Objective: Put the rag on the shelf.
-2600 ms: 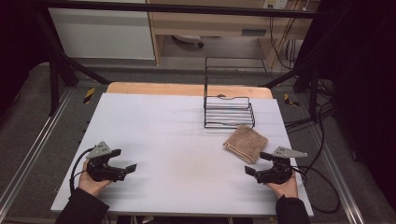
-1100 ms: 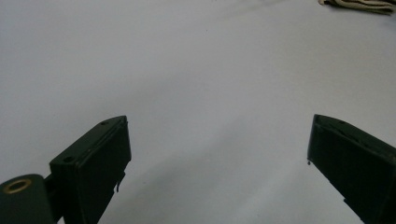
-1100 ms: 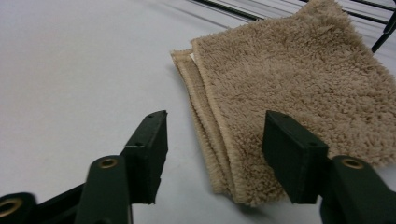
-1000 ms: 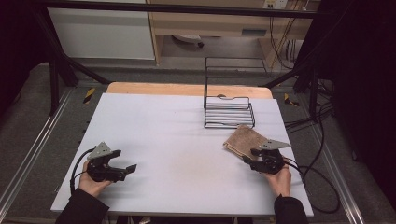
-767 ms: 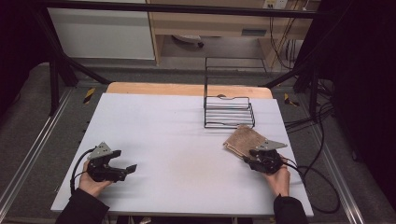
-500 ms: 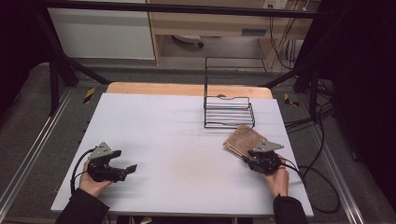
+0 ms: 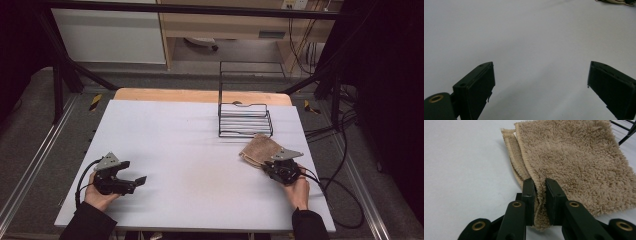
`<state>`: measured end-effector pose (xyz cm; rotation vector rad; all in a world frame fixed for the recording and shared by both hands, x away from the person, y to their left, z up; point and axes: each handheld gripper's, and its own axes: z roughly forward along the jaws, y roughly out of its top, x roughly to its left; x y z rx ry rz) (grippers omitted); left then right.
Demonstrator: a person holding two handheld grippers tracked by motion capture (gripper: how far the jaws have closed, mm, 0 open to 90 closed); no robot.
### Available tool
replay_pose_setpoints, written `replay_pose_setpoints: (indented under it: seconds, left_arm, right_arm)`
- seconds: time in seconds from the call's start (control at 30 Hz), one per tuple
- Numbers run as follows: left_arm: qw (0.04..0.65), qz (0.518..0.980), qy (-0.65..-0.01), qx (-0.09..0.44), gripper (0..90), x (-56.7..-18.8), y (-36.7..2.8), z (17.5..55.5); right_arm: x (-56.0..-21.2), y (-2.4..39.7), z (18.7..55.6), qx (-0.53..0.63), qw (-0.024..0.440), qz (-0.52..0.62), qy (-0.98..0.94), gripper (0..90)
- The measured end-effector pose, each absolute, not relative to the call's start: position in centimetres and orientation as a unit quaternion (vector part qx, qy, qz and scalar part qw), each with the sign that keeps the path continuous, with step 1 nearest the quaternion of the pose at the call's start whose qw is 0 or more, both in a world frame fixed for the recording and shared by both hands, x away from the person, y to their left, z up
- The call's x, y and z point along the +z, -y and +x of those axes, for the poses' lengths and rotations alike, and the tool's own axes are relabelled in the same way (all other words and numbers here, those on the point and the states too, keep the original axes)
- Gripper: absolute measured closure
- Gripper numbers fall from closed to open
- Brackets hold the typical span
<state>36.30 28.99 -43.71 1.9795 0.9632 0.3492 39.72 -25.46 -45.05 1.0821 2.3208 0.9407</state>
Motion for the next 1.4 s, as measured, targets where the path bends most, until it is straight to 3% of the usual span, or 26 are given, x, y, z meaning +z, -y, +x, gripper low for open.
replay_pose_setpoints:
  seconds: [0.57,1.4]
  left_arm:
    - [0.441,0.797,-0.387,0.141,7.7,-43.7,-29.0,36.3]
    - [0.438,0.798,-0.389,0.141,7.8,-43.6,-29.0,36.2]
  right_arm:
    - [-43.6,25.0,39.1,0.358,0.203,0.402,-0.818,85.0]
    - [-42.7,22.5,36.2,0.398,0.116,0.393,-0.821,85.4]
